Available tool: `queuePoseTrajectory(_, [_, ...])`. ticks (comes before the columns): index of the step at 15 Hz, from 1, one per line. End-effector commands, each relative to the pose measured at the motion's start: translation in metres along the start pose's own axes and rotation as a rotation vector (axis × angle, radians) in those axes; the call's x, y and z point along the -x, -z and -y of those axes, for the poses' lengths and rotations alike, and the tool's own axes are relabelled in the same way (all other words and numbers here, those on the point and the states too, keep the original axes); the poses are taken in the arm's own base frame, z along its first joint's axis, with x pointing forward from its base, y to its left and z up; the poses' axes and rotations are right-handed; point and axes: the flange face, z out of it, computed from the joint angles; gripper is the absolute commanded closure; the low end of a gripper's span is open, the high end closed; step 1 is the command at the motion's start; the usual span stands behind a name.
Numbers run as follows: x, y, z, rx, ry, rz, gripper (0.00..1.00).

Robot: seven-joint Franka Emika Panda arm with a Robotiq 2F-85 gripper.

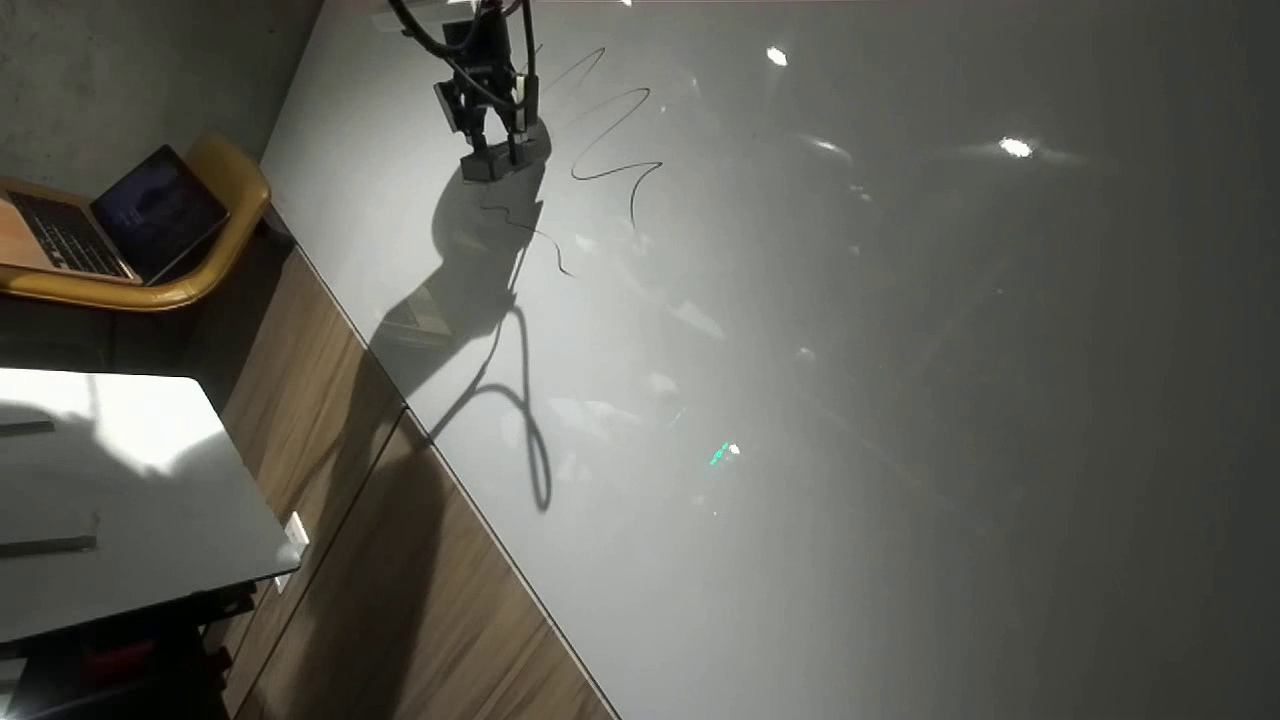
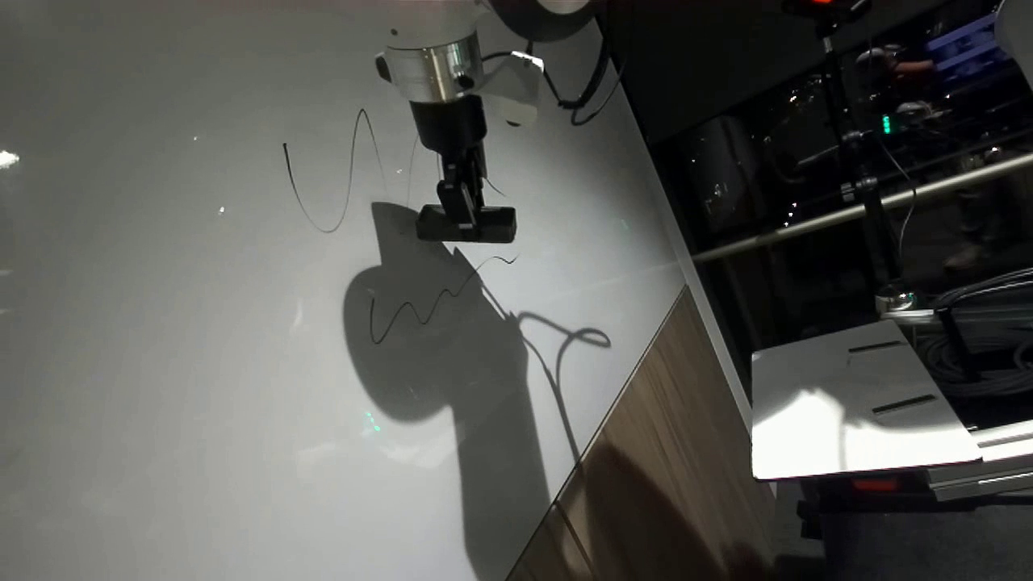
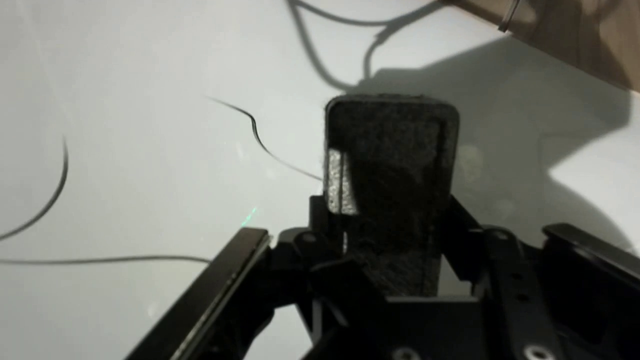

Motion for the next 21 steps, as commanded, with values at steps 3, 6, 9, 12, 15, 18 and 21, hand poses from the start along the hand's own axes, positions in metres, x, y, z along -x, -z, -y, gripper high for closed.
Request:
queuePoseTrajectory(3, [-0.034,0.011,0.022,0.028,0.012,-0.017,0.7])
queuePoseTrajectory(6, [-0.039,0.016,0.038,0.029,0.025,-0.024,0.7])
queuePoseTrajectory(9, [-0.047,0.024,0.049,0.049,0.038,-0.039,0.7])
queuePoseTrajectory(12, [-0.06,0.044,0.049,0.084,0.035,-0.062,0.7])
queuePoseTrajectory(15, [-0.075,0.074,0.048,0.126,0.035,-0.097,0.7])
queuePoseTrajectory(18, [-0.09,0.1,0.049,0.156,0.038,-0.133,0.7])
queuePoseTrajectory(21, [-0.102,0.111,0.053,0.175,0.043,-0.15,0.7])
